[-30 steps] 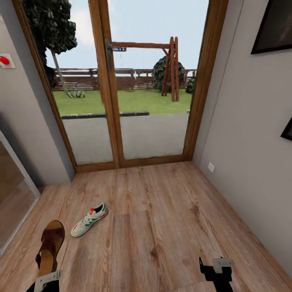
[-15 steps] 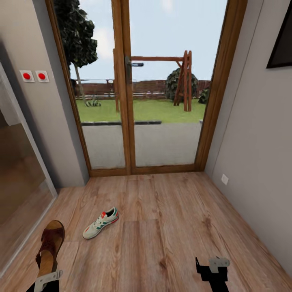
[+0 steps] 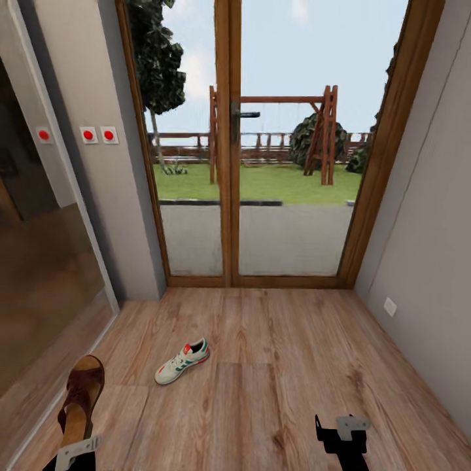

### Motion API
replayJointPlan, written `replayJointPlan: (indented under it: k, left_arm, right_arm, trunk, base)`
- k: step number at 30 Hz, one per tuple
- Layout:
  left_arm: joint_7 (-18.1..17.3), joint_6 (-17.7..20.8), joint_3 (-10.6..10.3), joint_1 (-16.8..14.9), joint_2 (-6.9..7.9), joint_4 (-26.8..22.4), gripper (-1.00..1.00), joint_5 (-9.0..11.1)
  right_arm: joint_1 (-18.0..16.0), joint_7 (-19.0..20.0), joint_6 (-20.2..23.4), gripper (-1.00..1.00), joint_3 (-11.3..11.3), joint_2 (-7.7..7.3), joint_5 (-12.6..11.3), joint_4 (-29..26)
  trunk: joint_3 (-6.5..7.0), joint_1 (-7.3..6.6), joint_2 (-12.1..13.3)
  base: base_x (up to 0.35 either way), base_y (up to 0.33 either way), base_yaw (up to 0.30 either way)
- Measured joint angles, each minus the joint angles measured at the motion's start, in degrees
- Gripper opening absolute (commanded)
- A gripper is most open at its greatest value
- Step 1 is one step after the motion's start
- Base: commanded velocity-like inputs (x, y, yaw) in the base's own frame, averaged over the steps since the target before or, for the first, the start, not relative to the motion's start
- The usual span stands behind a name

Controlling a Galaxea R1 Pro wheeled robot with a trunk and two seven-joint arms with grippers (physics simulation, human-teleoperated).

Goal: Pick up the two gym shoes and the two sandals from the corridor floor and place them onto the hallstand (shoe rack) in the corridor, making sure they are on the rack and not on the floor. Arrange them so the two gym shoes are next to each other and the two sandals are next to each other.

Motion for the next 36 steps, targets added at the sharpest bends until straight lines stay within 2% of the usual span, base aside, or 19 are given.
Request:
replayJointPlan:
  k: [13, 26, 30, 36]
  left_arm:
    - [-0.02, 0.0, 0.03, 0.01, -0.01, 0.01, -1.0, 0.09]
    - [0.01, 0.02, 0.11, 0.01, -0.01, 0.01, -1.0, 0.1]
    - [0.01, 0.01, 0.11, 0.01, -0.01, 0.01, -1.0, 0.1]
    - [0.01, 0.04, 0.11, 0.01, -0.01, 0.01, -1.0, 0.1]
  right_arm:
    - [0.0, 0.0, -0.01, 1.0, 0.03, 0.0, 0.0, 0.0]
    - [0.0, -0.03, -0.02, 1.0, 0.09, 0.08, 0.1, 0.01]
    - [0.0, -2.86, -0.05, 1.0, 0.1, 0.08, 0.15, 0.01]
    - [0.0, -3.9, -0.05, 1.0, 0.13, 0.09, 0.23, 0.01]
  trunk:
    - [0.27, -0.23, 0.41]
    - [0.27, -0.25, 0.41]
    - [0.27, -0.25, 0.41]
    - [0.27, -0.25, 0.41]
  base:
    - [0.019, -0.013, 0.274]
    - [0.227, -0.157, 0.278]
    - [0.245, -0.17, 0.281]
    - [0.245, -0.17, 0.28]
